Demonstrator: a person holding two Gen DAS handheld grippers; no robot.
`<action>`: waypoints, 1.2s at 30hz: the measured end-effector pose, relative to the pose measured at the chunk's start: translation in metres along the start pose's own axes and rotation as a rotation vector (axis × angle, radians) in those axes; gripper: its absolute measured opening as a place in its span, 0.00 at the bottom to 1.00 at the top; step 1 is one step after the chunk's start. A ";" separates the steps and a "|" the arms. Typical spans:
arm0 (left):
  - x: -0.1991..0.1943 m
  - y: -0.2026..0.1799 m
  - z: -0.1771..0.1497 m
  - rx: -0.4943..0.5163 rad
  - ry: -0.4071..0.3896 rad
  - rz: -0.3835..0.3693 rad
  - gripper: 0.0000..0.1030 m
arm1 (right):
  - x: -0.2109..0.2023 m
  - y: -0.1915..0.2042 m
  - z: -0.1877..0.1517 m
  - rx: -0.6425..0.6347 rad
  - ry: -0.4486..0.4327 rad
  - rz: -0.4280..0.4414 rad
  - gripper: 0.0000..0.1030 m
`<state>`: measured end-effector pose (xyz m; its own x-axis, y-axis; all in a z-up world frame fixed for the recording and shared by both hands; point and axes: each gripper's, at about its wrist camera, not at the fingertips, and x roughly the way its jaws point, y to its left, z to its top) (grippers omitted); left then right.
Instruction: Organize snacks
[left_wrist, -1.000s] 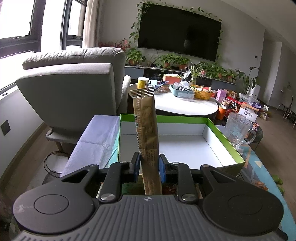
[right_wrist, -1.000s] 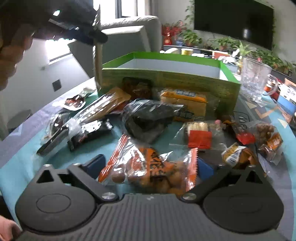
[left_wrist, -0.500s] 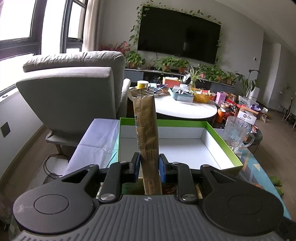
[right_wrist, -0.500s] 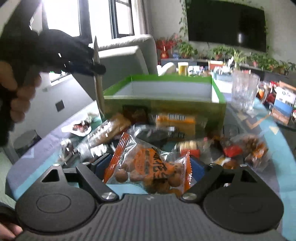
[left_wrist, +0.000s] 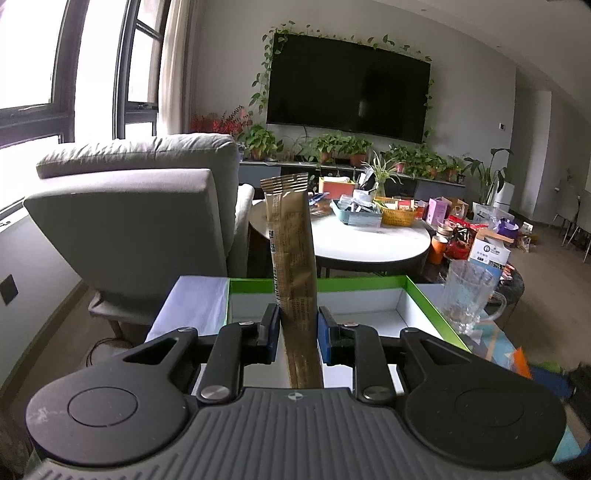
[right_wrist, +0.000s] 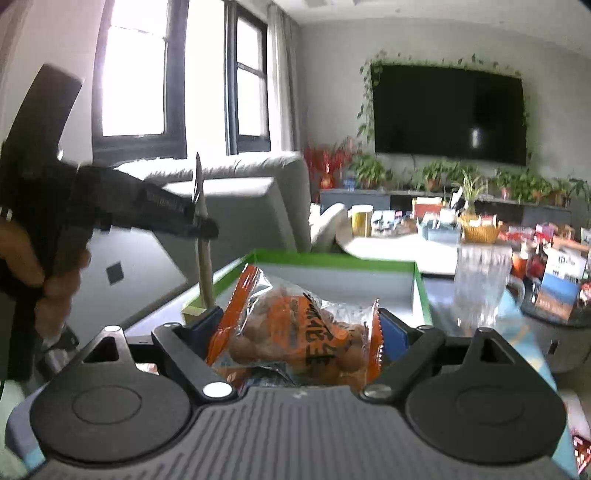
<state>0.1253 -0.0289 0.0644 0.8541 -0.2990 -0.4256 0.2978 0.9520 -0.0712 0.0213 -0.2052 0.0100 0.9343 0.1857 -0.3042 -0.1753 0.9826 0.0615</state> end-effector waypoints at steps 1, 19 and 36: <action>0.004 0.000 0.002 0.002 0.001 0.005 0.19 | 0.002 -0.003 0.002 0.005 -0.010 -0.001 0.82; 0.074 0.004 -0.002 -0.005 0.120 0.039 0.19 | 0.079 -0.035 0.013 0.062 0.041 -0.038 0.82; 0.083 0.000 -0.019 0.017 0.250 0.086 0.42 | 0.096 -0.039 0.002 0.159 0.172 -0.049 0.82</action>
<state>0.1880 -0.0526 0.0117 0.7456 -0.1896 -0.6389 0.2375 0.9713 -0.0111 0.1186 -0.2259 -0.0201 0.8714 0.1489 -0.4674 -0.0671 0.9800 0.1871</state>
